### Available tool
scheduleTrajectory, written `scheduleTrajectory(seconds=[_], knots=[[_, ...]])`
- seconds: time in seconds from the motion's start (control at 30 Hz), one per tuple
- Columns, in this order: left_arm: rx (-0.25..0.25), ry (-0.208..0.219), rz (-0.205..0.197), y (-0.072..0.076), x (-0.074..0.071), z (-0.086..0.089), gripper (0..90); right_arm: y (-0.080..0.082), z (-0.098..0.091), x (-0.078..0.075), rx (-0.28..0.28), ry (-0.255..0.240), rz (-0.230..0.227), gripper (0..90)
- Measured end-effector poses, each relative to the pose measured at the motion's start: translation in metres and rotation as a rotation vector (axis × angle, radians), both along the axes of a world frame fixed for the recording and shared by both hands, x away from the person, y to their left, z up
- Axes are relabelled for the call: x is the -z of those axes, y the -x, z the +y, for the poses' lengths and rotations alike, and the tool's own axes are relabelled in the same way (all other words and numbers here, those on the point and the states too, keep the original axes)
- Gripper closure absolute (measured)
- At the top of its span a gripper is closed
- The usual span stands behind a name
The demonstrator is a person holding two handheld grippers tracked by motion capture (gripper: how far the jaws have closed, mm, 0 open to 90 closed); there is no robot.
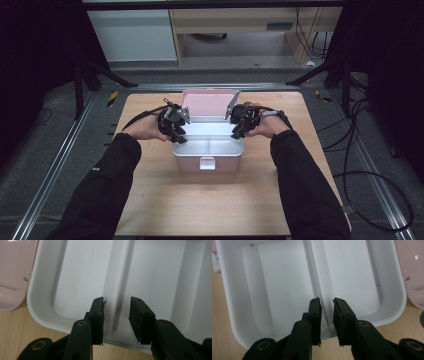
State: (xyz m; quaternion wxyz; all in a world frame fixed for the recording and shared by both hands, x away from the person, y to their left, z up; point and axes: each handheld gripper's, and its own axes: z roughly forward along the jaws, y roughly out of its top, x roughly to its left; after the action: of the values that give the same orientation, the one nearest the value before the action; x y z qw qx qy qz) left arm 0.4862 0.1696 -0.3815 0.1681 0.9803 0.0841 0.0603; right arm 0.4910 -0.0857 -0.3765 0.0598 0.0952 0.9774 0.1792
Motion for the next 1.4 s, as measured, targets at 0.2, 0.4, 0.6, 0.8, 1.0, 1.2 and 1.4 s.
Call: scheduleTrajectory(seconds=[0.2,0.4,0.6,0.8,1.0,1.2,1.4], knots=[[0.019,-0.064,0.011,-0.005,-0.002,-0.005,75.0,-0.001,0.004,0.004,-0.016,0.026,0.019,80.2],[0.030,-0.069,0.040,-0.010,-0.003,-0.005,80.5,-0.003,0.006,0.007,-0.024,0.037,0.029,82.7],[0.062,-0.131,0.055,-0.012,-0.004,-0.013,85.0,-0.006,0.007,0.006,-0.024,0.050,0.049,84.1],[0.082,-0.129,0.048,-0.012,-0.005,-0.013,86.0,-0.007,0.008,0.006,-0.048,0.066,0.036,84.7],[0.087,-0.100,0.041,-0.011,-0.010,-0.010,87.0,-0.005,0.005,0.001,-0.054,0.041,0.029,86.0],[0.082,-0.064,0.010,-0.007,-0.025,-0.007,87.2,-0.001,0.003,-0.012,-0.057,0.039,-0.016,86.2],[0.092,-0.048,-0.015,0.009,-0.058,-0.005,87.5,0.017,-0.001,-0.046,-0.068,0.003,-0.051,86.5]])
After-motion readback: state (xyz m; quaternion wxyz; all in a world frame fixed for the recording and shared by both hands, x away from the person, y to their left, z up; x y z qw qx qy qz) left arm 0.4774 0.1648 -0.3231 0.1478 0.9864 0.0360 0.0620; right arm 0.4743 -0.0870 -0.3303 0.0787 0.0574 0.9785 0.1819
